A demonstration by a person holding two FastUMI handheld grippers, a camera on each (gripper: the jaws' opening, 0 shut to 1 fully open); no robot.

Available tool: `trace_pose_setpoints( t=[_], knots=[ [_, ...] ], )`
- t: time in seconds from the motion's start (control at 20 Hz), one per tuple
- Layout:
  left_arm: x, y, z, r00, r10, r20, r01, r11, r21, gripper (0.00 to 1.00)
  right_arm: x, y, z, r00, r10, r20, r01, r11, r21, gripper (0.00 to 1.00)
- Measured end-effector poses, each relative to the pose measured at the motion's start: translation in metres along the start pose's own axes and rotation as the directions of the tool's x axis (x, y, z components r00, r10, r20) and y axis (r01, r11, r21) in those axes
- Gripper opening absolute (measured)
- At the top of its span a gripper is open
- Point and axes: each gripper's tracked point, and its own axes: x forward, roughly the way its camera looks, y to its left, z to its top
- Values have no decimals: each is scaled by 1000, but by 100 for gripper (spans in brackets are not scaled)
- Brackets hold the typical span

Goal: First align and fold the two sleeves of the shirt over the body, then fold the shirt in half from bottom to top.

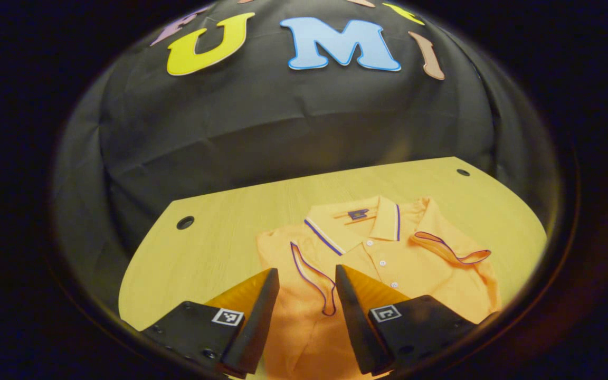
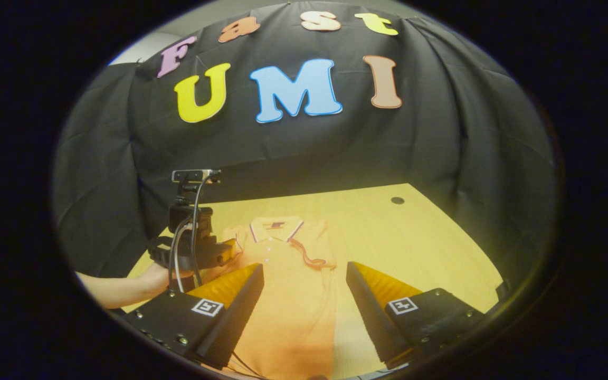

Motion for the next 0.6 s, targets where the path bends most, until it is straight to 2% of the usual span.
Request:
trace_pose_setpoints(
  t=[0.05,0.1,0.15,0.2,0.3,0.4,0.6],
  knots=[
    [-8,-3,-3,1000,0,4,0,1000,-1,81,-4,-3,-4,1000,3,0,-3,1000,-9,97],
    [-16,-4,-6,1000,5,5,-5,1000,0,81,-8,-6,-9,1000,7,0,-7,1000,-17,98],
    [-26,-8,-10,1000,3,3,-3,1000,-3,86,-13,-9,-13,1000,10,-2,-10,1000,-24,97],
    [-37,-12,-12,1000,3,3,-3,1000,-4,84,-17,-12,-18,1000,14,-2,-14,999,-31,97],
    [-59,-21,-18,1000,3,9,-3,1000,2,92,-26,-19,-28,1000,18,-6,-19,999,-46,97],
    [-83,-31,-26,1000,-1,20,1,1000,9,89,-37,-25,-40,999,29,-17,-30,998,-54,97],
    [-134,-47,-49,1000,3,30,-3,1000,-9,96,-58,-35,-65,998,56,-44,-58,996,-63,99]
  ],
)
